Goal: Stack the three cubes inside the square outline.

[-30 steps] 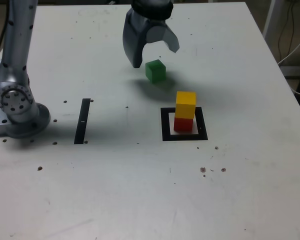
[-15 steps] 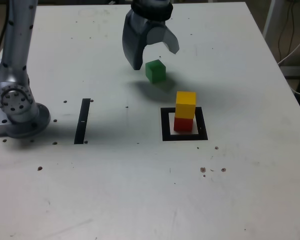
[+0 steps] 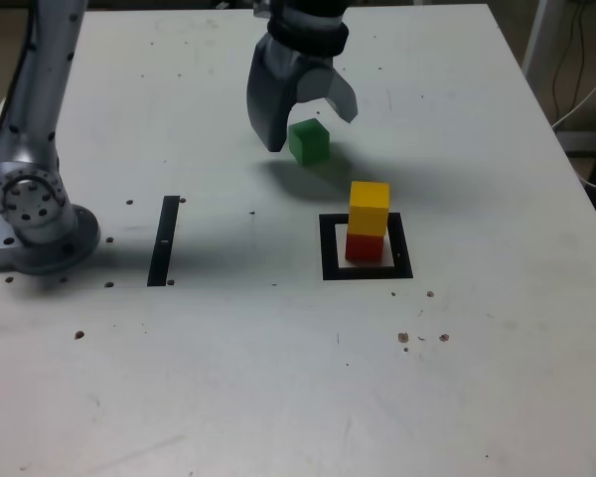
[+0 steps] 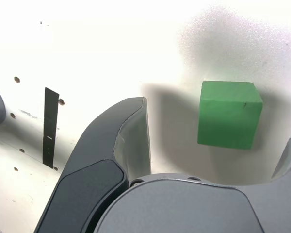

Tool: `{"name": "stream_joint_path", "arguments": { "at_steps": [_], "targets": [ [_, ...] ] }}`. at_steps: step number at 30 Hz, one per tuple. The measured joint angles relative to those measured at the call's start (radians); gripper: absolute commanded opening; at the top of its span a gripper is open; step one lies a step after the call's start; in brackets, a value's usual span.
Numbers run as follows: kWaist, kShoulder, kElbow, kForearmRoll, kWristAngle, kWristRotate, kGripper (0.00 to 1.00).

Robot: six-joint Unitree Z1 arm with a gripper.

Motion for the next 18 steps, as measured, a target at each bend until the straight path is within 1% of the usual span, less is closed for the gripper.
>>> {"name": "stream_joint_path", "arguments": {
  "at_steps": [12,18],
  "targets": [
    [0.013,0.056,0.000,-0.024,-0.015,0.011,0.99],
    [0.016,0.065,-0.004,-0.029,-0.021,0.012,0.95]
  ]
}}
